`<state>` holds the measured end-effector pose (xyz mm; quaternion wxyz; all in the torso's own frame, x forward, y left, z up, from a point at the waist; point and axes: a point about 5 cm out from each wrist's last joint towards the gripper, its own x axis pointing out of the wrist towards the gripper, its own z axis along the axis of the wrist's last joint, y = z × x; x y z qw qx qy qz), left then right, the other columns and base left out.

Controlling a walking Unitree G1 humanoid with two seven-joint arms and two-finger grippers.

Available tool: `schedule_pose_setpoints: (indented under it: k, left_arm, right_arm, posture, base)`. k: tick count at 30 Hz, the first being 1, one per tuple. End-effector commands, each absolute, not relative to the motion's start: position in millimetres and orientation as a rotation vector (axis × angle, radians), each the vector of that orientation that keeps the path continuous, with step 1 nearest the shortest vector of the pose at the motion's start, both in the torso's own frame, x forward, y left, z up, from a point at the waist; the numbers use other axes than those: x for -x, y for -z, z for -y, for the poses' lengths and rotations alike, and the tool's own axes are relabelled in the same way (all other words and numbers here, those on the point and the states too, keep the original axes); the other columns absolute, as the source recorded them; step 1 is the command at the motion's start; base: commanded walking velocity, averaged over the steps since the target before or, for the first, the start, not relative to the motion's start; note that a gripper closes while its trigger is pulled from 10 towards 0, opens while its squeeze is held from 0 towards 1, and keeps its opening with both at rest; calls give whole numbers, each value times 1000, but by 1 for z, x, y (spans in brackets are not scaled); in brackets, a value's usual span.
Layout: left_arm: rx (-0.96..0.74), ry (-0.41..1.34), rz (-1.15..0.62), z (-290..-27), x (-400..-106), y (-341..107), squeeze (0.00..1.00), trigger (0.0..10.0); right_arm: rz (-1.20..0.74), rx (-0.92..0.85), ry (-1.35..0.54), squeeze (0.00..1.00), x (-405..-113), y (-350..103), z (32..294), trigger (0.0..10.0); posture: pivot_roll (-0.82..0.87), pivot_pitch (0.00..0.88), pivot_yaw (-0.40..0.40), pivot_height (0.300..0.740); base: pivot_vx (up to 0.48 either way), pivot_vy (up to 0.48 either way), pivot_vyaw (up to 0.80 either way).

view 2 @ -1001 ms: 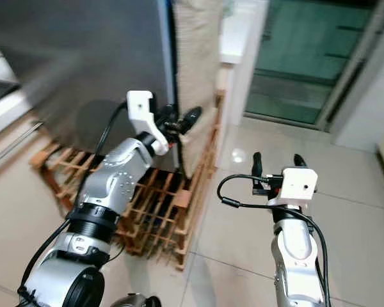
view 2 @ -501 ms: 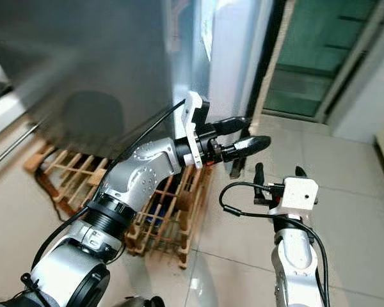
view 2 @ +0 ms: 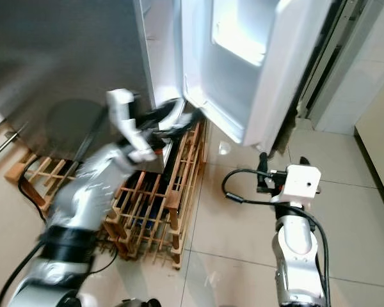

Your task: Restocking fridge

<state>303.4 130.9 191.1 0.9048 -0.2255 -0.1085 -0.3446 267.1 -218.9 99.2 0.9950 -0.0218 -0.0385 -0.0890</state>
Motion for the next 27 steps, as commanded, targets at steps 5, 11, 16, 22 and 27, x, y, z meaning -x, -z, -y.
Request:
schedule_pose_setpoints:
  k: [5,11,16,22,27]
  left_arm:
    - [435,466,231,-191,-280,-185,0,10000]
    - [385,132,145,-206,-277,-162,0,10000]
    - [307,8,48,-198,-289,-148,0,10000]
    - [233,-33,-37,-182,-305,-139,0,10000]
    - [286,-29,-17,-173,-307,-136,0,10000]
  right_arm:
    - [73,38,105,0,-282,-102,206,10000]
    - [76,34,60,0,-293,-102,195,10000]
    - [90,36,29,0,-296,-105,188,10000]
    - [101,36,11,0,-297,-106,184,10000]
    - [105,37,2,0,-294,-106,183,10000]
  posture:
    - [-37,0,17,740]
    - [-19,0,10,740]
    - [-26,0,14,740]
    - [-73,0,27,740]
    - [-107,0,32,740]
  base:
    - [0,-441,676]
    - [0,-470,615]
    - [0,-456,526]
    - [0,-450,484]
    - [0,-450,466]
